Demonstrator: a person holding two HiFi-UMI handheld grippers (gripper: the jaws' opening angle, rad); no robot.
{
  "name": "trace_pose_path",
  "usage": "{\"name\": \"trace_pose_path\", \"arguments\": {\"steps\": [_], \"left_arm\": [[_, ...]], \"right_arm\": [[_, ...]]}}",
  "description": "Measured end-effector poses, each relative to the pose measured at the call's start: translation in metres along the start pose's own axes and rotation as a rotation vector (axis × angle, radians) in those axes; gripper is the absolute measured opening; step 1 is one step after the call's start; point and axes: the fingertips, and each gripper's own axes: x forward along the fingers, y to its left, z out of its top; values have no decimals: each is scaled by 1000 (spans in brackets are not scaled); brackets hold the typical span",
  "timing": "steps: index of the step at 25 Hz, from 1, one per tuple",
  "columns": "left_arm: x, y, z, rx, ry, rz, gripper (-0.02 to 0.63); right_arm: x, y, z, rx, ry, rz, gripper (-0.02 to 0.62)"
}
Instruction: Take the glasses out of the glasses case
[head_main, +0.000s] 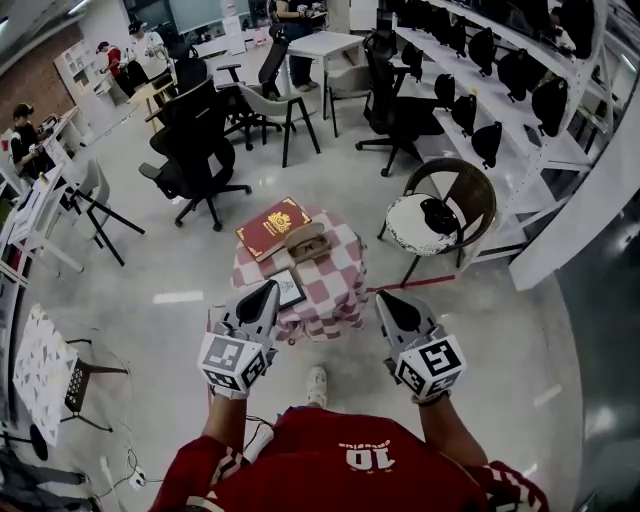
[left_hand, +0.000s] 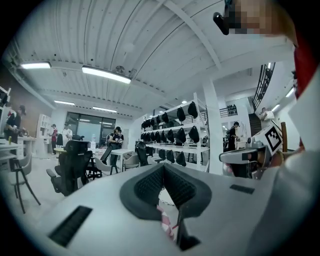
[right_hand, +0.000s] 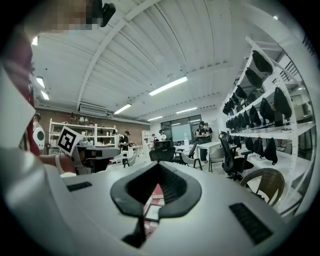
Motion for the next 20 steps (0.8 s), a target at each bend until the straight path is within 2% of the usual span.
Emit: {"name": "trace_pose_path", "arguments": {"steps": [7,20], "left_arm": [[43,56,15,20,-18,-27,9],[91,117,4,51,-9,-117,11]], "right_arm": [[64,-12,26,-17,-30,-30,14],[132,-11,27,-8,-49,-97,14]]}}
